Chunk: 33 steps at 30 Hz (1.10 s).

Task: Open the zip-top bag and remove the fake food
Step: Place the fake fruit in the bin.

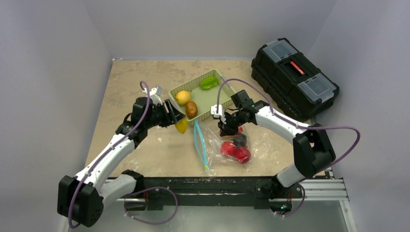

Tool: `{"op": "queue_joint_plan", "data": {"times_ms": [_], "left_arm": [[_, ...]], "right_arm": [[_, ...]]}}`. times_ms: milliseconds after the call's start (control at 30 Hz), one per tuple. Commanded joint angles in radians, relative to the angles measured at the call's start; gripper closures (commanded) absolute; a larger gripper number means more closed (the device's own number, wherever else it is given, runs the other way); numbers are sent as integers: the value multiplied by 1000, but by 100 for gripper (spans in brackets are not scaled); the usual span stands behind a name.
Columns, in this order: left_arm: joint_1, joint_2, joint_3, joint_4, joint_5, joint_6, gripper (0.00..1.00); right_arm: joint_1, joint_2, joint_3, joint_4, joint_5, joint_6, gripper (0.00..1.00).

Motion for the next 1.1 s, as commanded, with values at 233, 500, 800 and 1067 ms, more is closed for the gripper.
{"op": "queue_joint_plan", "data": {"times_ms": [233, 500, 800, 1067], "left_arm": [[40, 69, 76, 80, 63, 27, 98], [51, 104, 93, 92, 80, 28, 98], [58, 128, 107, 93, 90, 31, 98], [62, 146, 121, 94, 99, 30, 98]], "right_arm": [[-4, -36, -2, -9, -13, -22, 82], [-4, -35, -3, -9, -12, -24, 82], [-5, -36, -2, -10, -13, -24, 81], [-6, -40, -3, -11, -12, -25, 81]]}}
